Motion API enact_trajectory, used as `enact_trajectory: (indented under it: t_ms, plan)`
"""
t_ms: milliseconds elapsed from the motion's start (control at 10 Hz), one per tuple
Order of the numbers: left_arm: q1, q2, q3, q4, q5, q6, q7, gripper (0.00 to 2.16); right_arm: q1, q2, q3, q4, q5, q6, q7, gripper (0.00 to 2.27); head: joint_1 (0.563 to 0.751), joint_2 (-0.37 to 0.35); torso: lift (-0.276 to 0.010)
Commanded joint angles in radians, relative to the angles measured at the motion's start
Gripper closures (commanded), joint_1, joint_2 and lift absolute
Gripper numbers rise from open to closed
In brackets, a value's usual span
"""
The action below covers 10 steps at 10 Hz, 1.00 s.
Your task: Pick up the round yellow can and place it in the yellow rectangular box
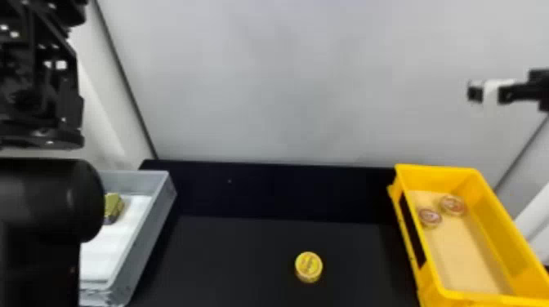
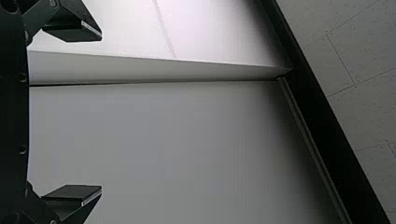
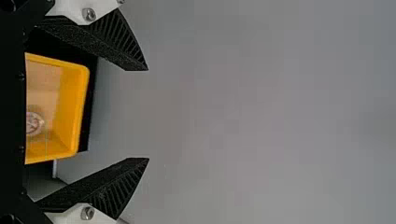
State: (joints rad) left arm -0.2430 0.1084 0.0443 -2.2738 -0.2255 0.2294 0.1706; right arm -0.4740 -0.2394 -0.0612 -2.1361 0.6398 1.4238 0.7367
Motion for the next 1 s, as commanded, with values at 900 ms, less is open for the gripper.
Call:
enact_trajectory:
  t_ms: [900]
  plan:
    - [-0.015, -0.018, -0.029, 0.043, 0.005, -0.030, 0.004, 0.13, 0.025, 0.112, 0.126, 0.825, -0.187, -0.560, 0.092, 0.06, 0.663, 0.054, -0.010]
